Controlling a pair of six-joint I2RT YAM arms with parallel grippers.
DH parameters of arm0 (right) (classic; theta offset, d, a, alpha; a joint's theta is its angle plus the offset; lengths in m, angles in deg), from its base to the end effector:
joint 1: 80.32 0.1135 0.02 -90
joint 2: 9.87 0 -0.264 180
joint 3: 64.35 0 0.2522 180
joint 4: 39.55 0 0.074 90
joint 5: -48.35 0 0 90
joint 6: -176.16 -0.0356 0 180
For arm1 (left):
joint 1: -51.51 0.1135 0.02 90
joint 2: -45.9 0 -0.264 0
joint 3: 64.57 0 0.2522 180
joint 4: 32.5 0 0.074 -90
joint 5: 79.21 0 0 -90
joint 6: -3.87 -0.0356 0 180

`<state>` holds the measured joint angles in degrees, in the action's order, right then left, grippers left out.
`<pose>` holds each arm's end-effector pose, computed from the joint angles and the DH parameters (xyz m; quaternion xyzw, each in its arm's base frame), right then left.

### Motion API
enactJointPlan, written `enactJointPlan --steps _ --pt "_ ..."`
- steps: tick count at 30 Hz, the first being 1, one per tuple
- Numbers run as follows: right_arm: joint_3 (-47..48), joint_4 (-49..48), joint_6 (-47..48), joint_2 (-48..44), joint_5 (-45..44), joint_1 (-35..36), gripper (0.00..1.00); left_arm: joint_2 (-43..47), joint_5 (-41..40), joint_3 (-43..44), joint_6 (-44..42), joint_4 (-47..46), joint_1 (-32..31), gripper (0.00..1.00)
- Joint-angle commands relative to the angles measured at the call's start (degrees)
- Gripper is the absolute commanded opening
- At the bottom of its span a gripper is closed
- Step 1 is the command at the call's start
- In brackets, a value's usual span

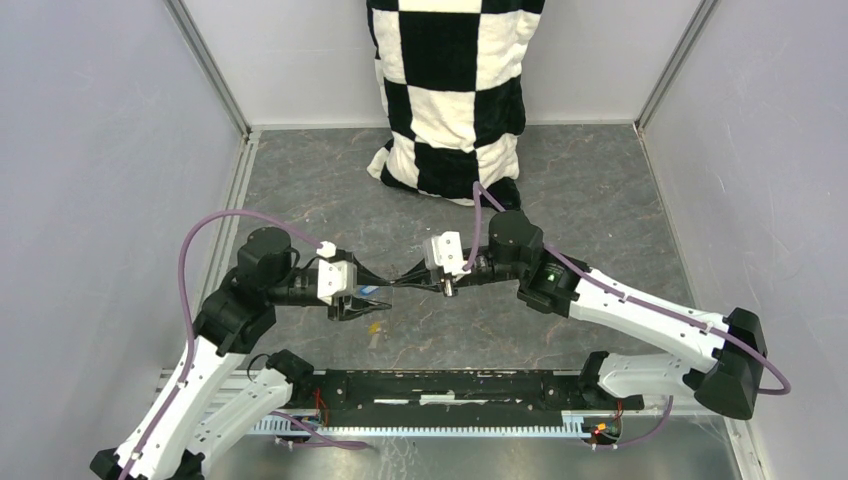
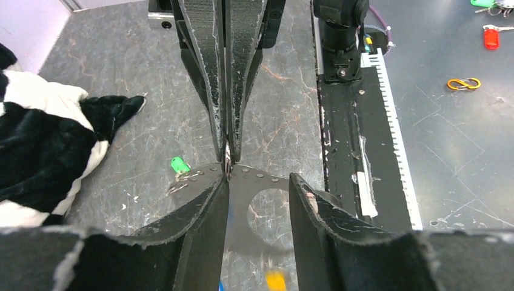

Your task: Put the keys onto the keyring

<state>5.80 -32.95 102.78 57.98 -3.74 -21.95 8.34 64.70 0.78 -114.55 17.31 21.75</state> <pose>0.1252 0.2450 0.3605 -0.5973 0.4157 0.4517 0.5161 0.0915 -0.0855 0.3564 0.5808 0.5226 -0.3816 0.4939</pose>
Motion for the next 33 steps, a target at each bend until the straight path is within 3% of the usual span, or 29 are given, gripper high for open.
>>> enactJointPlan --steps 1,12,15,18,21,26,30,33 --pt "4.20 0.86 1.30 0.50 -0.48 1.08 0.00 1.52 -1.79 2.03 -0.85 -1.30 -0.10 0.47" --pt "7.08 3.79 1.75 2.06 0.04 2.36 0.00 2.32 -2.15 1.94 0.43 -3.44 -0.12 0.35" --pt "7.90 4.71 1.68 2.58 0.11 2.58 0.00 2.36 -1.84 2.17 0.28 -3.85 -0.12 0.26" --pt "8.31 5.11 1.44 2.86 0.28 2.56 0.00 2.70 -1.20 2.28 -0.84 -3.30 -0.13 0.07" --pt "8.72 5.57 1.08 2.85 0.83 2.56 0.01 3.16 -0.10 2.20 -2.45 -2.50 -0.19 0.02" --pt "8.54 6.87 1.21 0.55 0.95 2.61 0.24 4.63 3.67 1.83 -8.36 -1.56 -0.12 0.02" --pt "6.48 8.80 2.57 -3.83 -2.04 2.58 0.48 6.77 8.22 1.42 -18.42 -0.81 -0.12 0.02" --pt "4.79 8.78 3.07 -6.98 -4.68 2.58 0.53 6.71 10.40 2.66 -24.09 -0.76 -0.13 0.02"
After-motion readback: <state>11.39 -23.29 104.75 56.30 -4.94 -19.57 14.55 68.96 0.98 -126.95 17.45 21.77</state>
